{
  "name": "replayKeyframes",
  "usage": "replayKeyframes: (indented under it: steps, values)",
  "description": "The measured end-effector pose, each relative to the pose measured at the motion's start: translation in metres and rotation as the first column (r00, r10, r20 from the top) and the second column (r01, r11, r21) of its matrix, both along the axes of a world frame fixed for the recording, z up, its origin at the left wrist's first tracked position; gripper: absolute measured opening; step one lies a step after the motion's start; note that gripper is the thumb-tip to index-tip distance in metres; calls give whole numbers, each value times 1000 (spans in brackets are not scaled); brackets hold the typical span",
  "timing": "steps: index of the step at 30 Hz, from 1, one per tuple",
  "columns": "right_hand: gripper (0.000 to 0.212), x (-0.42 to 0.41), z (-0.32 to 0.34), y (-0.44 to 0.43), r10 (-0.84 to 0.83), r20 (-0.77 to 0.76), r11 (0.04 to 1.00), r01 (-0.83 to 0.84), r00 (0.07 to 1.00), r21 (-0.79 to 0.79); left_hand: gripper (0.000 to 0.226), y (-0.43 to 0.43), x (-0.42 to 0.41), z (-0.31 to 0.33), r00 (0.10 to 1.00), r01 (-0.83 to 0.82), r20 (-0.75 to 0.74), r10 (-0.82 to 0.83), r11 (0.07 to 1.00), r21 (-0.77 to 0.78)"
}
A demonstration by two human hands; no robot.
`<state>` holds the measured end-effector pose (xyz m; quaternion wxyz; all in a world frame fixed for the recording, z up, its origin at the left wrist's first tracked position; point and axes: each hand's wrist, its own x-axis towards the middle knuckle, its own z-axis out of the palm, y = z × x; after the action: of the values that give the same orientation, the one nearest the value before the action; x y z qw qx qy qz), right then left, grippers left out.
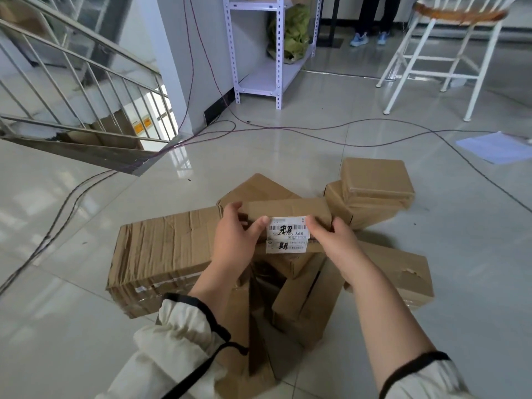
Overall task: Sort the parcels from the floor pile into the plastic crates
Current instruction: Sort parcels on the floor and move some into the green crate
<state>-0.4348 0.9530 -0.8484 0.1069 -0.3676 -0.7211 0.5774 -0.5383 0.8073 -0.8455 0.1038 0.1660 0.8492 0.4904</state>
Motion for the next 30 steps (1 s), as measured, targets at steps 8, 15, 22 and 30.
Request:
replayKeyframes:
  steps: [8, 15, 22, 30]
  values:
    - [31, 4, -11, 7, -16, 152, 999, 11, 988, 33, 28, 6, -3, 3, 1000, 28, 5, -28, 994, -108]
    - [37, -1, -16, 2, -48, 162, 997, 36, 986, 72, 20, 8, 0, 0, 1000, -18, -20, 14, 983, -180]
    - [31, -2, -12, 0, -56, 154, 994, 40, 987, 102, 20, 13, 3, -5, 998, -59, 2, 60, 990, -128]
    - [28, 25, 100, 4, -143, 59, 970, 128, 988, 208, 18, 20, 13, 101, 1000, -5, 23, 4, 1000, 9]
